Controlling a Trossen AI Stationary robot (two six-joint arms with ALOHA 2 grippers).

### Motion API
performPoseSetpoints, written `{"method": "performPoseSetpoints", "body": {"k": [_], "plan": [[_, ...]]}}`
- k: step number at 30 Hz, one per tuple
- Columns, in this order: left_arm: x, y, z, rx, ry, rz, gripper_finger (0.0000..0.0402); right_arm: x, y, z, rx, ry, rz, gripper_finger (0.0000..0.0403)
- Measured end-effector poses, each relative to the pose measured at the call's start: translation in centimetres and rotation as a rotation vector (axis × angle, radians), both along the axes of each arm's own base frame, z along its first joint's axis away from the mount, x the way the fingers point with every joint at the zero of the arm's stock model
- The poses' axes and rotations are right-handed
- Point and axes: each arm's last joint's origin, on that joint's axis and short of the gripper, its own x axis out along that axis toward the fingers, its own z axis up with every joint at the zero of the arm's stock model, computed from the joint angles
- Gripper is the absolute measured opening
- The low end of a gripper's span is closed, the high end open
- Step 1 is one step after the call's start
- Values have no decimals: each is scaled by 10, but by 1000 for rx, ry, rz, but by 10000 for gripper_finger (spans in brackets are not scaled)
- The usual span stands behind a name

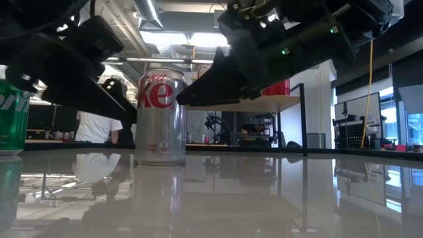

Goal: Place canned beverage on shelf
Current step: Put the silver soda can on the shelf and align with the other silver soda can

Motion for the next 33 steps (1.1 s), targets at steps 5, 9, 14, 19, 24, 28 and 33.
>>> {"method": "performPoseSetpoints", "body": {"k": [5,9,14,19,24,28,33], "plan": [[2,-3,2,-54,-13,-124,341,0,-1,2,-22,-25,-57,344],[2,-4,3,-67,-21,-136,341,-1,-1,1,-48,-9,-76,344],[2,-10,4,-117,-23,-220,341,-7,-7,7,-127,59,-146,344],[1,-13,4,-115,-22,-226,341,-20,-11,22,-148,140,-166,344],[-2,-12,3,-147,16,-214,341,-24,-5,34,-39,115,-98,344],[-8,-9,6,-126,58,-179,341,-21,8,44,17,-3,-30,344],[-9,0,7,13,32,7,341,-12,16,39,72,-130,-76,344]]}}
